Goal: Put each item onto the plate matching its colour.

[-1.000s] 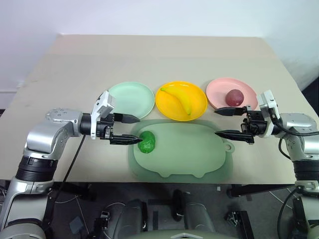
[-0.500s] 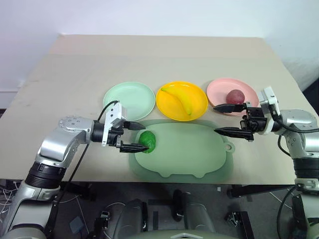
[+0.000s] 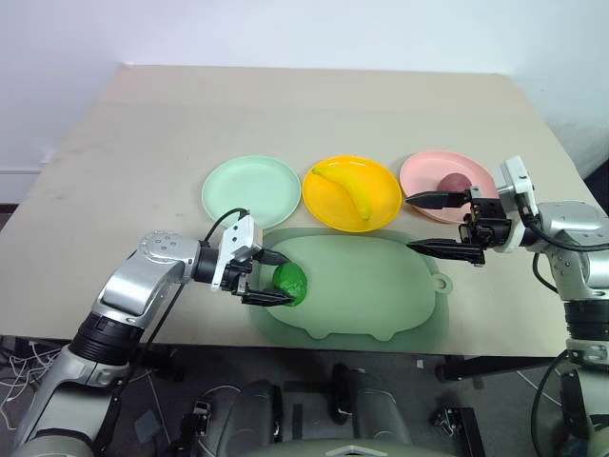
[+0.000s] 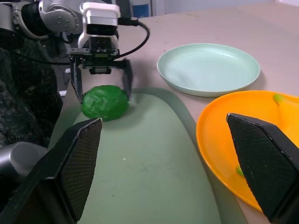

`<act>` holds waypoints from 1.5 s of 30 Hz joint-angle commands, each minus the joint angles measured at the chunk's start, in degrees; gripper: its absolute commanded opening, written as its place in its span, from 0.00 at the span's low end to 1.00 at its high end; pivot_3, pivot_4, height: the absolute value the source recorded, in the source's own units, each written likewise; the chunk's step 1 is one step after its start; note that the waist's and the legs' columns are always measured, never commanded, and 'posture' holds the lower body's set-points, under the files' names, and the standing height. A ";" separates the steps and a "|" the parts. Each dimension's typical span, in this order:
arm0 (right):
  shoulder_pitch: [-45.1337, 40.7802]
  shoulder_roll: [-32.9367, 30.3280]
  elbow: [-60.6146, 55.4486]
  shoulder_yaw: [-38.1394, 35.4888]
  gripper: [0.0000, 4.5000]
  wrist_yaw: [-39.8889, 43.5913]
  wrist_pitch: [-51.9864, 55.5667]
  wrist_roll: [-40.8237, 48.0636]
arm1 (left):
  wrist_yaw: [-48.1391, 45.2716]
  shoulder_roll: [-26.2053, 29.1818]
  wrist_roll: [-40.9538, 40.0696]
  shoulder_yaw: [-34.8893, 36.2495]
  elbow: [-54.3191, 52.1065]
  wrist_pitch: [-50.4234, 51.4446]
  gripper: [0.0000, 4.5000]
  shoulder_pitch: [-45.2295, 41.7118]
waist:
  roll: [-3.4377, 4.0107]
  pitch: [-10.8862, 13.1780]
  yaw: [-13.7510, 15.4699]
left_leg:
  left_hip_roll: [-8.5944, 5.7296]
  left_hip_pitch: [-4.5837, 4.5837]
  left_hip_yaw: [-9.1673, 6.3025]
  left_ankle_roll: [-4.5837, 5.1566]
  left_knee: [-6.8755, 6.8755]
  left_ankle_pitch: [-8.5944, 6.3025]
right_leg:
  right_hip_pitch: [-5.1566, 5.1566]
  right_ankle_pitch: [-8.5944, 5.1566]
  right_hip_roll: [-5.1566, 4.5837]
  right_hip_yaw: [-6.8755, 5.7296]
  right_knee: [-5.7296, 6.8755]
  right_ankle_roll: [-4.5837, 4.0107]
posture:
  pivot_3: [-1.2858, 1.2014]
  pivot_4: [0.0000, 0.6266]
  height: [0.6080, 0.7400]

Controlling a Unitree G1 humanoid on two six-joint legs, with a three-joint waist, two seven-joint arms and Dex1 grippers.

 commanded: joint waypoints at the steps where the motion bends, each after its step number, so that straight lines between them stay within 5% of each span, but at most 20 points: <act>1: -1.27 -1.07 -2.27 -1.92 1.00 -0.65 -0.49 1.28 | -0.30 0.41 0.25 0.26 -0.80 -1.62 0.75 0.06 | 0.00 0.00 0.01 | 0.00 0.00 -0.01 0.00 0.00 0.00 | 0.00 0.00 0.00 0.00 0.00 0.00 | 0.52 0.24 1.00; 12: -1.57 -1.04 -1.25 -1.55 1.00 -0.85 -1.11 0.98 | 2.59 -0.76 -4.16 6.02 2.00 1.08 0.75 -6.07 | 0.00 0.00 0.01 | 0.00 -0.01 -0.01 0.00 0.03 0.00 | 0.01 0.00 0.00 -0.01 -0.02 0.00 | 0.52 0.24 1.00; 25: -1.77 -2.52 1.38 -1.07 1.00 4.74 -3.65 1.25 | 15.69 0.39 11.69 9.63 41.31 -19.59 0.75 -24.89 | 0.00 0.00 0.00 | -0.03 -0.01 0.07 -0.23 0.02 0.13 | 0.04 0.01 0.01 -0.06 0.04 0.01 | 0.52 0.24 1.00; 40: -1.33 -3.20 -1.09 -1.93 1.00 5.80 -0.85 3.71 | 18.55 -4.69 18.19 8.97 54.83 -23.39 0.75 -28.48 | -0.03 0.00 0.02 | -0.02 0.00 0.09 -0.27 0.04 0.15 | 0.07 0.02 -0.01 -0.08 0.04 0.02 | 0.52 0.24 1.00; 43: -1.30 -3.05 -1.14 -1.99 1.00 5.35 -0.88 3.49 | 16.90 -5.61 15.93 10.69 55.17 -18.31 0.96 -29.41 | -0.03 0.00 0.06 | -0.02 -0.01 0.09 -0.27 0.05 0.15 | 0.08 0.02 -0.02 -0.08 0.04 0.02 | 0.52 0.24 1.00; 45: -1.29 -3.00 -1.07 -2.00 1.00 5.16 -0.73 3.51 | 17.07 -5.70 16.50 10.51 53.86 -19.37 0.98 -29.16 | -0.03 0.00 0.03 | -0.02 -0.01 0.09 -0.27 0.05 0.15 | 0.08 0.02 -0.02 -0.08 0.04 0.03 | 0.52 0.24 1.00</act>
